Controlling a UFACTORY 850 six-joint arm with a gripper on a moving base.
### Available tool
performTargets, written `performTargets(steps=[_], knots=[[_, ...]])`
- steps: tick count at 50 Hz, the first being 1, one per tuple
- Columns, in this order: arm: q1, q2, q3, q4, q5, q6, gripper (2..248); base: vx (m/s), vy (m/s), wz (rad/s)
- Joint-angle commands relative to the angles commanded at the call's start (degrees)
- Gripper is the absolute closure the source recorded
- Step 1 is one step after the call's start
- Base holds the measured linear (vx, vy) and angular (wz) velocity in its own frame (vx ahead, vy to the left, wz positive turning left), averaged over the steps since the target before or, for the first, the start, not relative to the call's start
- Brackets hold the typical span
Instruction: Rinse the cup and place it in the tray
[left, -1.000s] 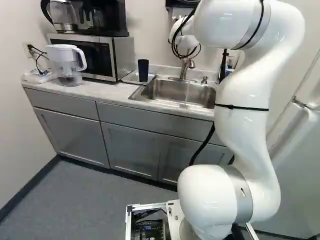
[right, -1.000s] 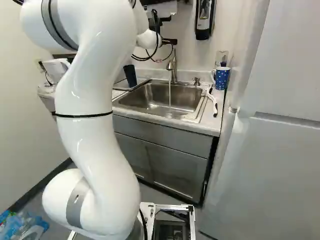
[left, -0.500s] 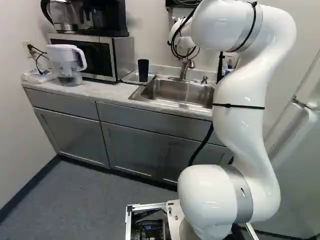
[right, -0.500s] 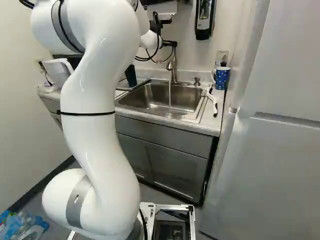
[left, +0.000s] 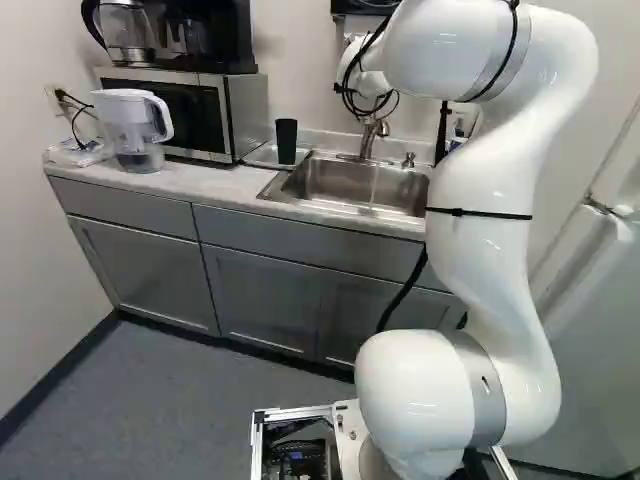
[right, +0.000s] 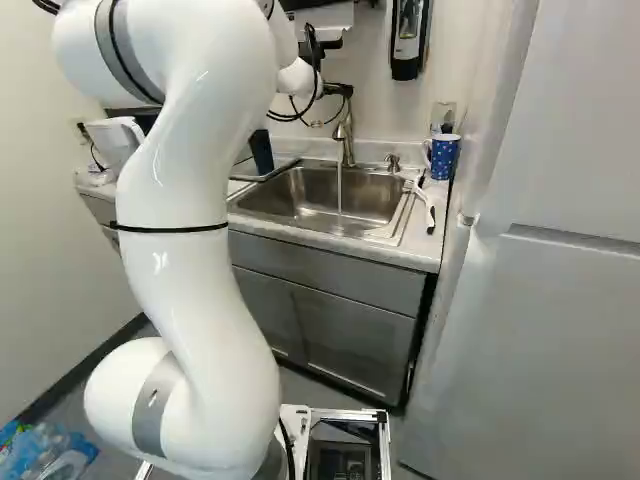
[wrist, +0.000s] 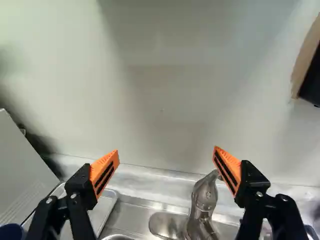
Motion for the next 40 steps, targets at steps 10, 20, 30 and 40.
performTargets(steps=[10, 20, 30, 40], knots=[[0.1, 1.4, 1.7, 0.0, -1.2, 0.0, 3, 0.0, 0.0, 0.0], [0.2, 3.0, 3.6, 0.0, -2.3, 0.0, 3, 0.0, 0.0, 0.0], [0.4, 4.7, 5.6, 0.0, -3.4, 0.0, 3, 0.0, 0.0, 0.0], [0.5, 6.4, 7.6, 0.0, -4.4, 0.0, 3, 0.0, 0.0, 0.0]])
